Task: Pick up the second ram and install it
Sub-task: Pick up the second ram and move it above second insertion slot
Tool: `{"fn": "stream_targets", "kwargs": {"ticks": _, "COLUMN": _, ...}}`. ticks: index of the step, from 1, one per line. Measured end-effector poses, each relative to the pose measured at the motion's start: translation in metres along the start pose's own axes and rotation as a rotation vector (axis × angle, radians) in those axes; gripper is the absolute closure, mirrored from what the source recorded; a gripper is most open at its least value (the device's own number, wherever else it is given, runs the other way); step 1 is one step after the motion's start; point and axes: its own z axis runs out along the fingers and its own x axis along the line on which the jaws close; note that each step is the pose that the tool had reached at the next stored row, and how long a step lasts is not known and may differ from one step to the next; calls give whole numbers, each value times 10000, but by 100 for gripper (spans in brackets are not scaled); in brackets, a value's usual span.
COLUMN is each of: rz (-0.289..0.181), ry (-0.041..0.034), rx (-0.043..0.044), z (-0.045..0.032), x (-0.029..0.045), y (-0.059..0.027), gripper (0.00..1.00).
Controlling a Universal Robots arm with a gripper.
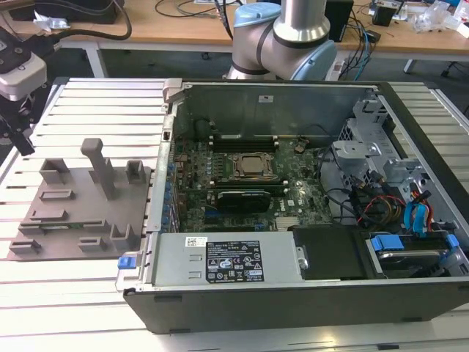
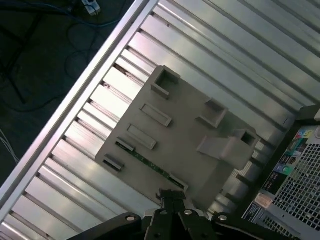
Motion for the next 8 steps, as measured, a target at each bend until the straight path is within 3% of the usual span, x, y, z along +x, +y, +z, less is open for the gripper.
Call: {"fn": "stream_targets", "kwargs": {"ticks": 8, "rz": -1099, "ry": 45, "rx": -26, "z": 0, "x": 0, "y": 0, "gripper": 90}}
